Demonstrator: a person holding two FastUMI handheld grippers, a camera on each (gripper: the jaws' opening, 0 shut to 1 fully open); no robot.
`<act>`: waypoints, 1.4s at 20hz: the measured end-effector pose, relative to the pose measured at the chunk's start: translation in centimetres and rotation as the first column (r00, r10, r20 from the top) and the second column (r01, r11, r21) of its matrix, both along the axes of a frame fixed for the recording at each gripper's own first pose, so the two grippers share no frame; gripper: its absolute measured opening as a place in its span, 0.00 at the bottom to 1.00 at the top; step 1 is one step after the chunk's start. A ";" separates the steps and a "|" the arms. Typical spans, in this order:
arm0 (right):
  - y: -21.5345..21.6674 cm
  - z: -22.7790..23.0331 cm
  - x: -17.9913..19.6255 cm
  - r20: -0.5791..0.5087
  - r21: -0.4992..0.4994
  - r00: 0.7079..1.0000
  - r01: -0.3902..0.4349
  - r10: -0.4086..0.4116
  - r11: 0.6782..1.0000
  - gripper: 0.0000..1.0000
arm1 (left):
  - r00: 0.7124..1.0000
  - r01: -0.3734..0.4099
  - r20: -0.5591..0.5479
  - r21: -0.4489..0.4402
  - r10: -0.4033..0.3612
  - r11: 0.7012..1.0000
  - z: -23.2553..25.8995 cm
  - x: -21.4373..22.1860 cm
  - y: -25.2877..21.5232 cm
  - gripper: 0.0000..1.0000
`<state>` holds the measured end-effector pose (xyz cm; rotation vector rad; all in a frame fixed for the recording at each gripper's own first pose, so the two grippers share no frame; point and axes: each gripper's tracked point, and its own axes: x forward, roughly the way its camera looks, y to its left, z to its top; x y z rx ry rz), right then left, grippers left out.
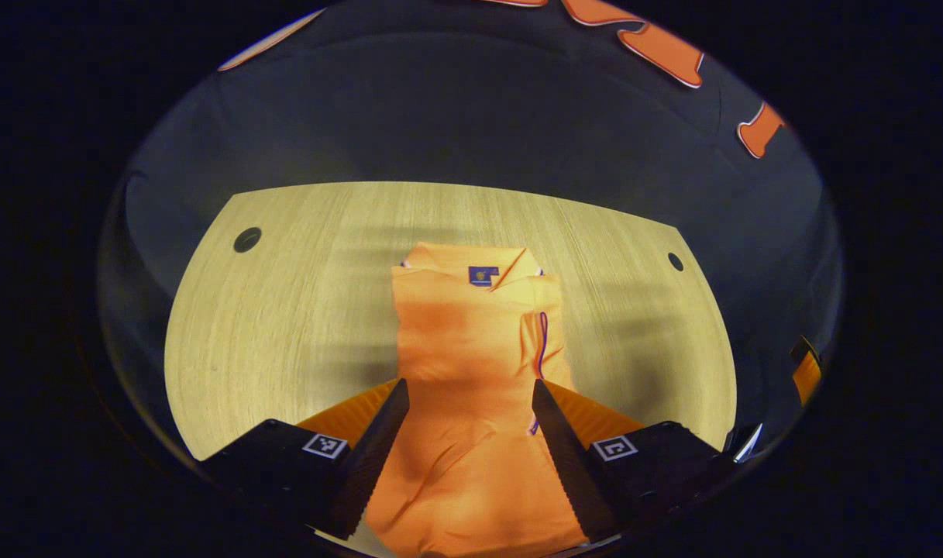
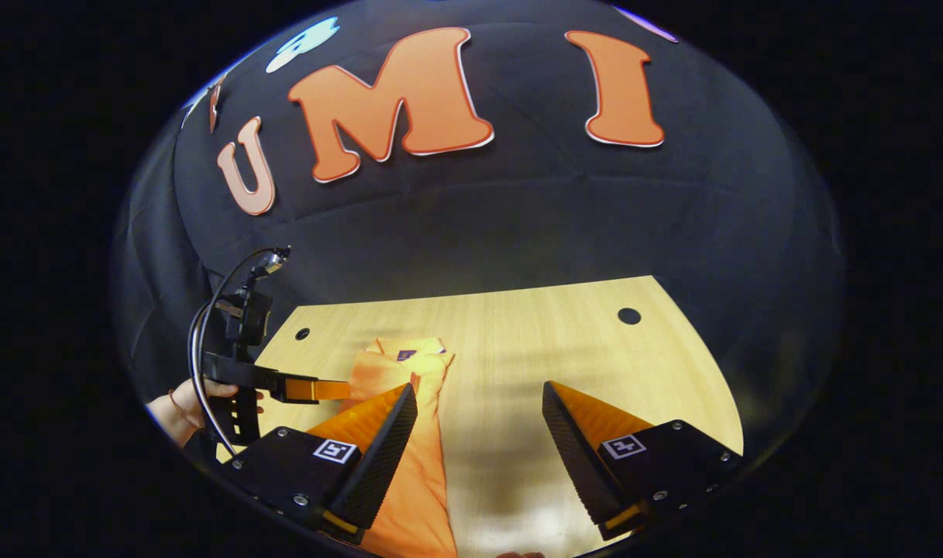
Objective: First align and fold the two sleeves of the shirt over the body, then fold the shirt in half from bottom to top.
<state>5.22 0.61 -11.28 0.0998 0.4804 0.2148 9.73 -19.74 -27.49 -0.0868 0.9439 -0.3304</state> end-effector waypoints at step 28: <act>7.8 -23.8 -24.8 -0.694 -0.131 0.719 -0.145 0.014 0.981 1.00 | 0.941 0.005 -0.335 0.178 0.056 0.984 -12.1 -29.4 12.3 0.99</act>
